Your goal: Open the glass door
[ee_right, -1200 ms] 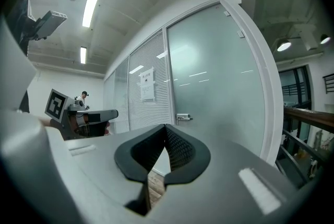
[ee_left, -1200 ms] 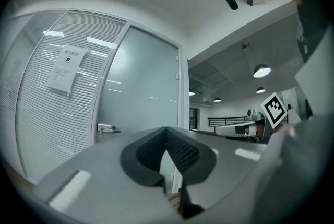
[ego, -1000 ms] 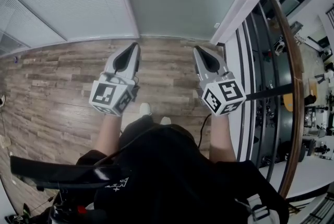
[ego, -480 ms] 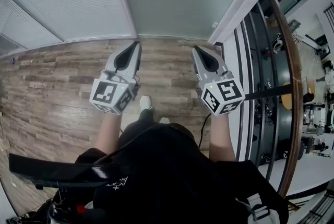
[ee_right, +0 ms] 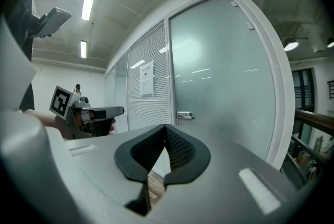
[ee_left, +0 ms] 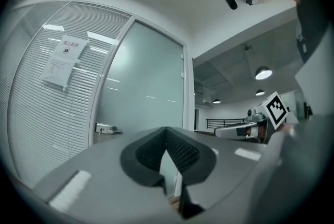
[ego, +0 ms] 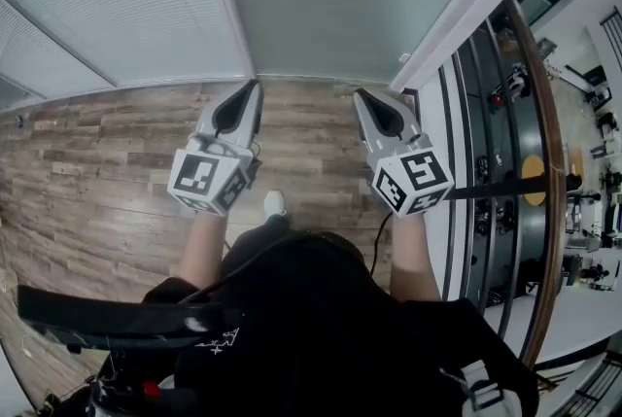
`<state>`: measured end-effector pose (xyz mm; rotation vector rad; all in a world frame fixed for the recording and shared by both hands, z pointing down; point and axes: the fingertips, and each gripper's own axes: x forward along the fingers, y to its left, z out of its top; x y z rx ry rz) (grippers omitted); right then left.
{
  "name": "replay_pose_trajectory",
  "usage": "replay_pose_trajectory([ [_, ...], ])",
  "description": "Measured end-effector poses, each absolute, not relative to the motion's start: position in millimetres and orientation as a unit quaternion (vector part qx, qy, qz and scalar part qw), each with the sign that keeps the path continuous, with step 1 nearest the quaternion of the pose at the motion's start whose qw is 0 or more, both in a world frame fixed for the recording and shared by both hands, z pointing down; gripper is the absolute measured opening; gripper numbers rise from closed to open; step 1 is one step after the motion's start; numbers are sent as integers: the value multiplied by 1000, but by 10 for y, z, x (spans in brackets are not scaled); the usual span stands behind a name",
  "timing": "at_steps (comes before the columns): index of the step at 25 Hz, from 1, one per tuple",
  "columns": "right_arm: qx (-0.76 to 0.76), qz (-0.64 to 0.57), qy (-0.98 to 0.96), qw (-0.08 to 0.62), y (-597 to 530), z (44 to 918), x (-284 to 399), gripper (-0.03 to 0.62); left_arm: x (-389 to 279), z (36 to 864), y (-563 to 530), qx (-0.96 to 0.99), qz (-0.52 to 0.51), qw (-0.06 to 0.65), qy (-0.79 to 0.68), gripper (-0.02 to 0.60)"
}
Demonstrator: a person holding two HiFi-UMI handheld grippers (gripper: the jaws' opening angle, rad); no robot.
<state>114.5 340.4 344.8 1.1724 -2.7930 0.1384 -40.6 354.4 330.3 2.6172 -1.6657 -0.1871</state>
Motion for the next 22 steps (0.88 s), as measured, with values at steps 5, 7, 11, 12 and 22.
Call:
replay_pose_trajectory([
  [5,393,35,-917,62,3156,3398,926,3,-597,3306,3252,847,-65,19,-527,0],
  [7,397,34,-915,63,3054,3381,847,2,-664,3295,3133,851,-66,20,-521,0],
  [11,405,34,-911,65,2870,3362,690,2,-820,3293,2925,855,-69,23,-514,0],
  [12,407,33,-911,66,2825,3356,652,3,-861,3295,2877,855,-70,24,-513,0],
  [22,418,34,-905,73,2471,3402,248,2,-1248,3316,2478,864,-73,28,-498,0],
])
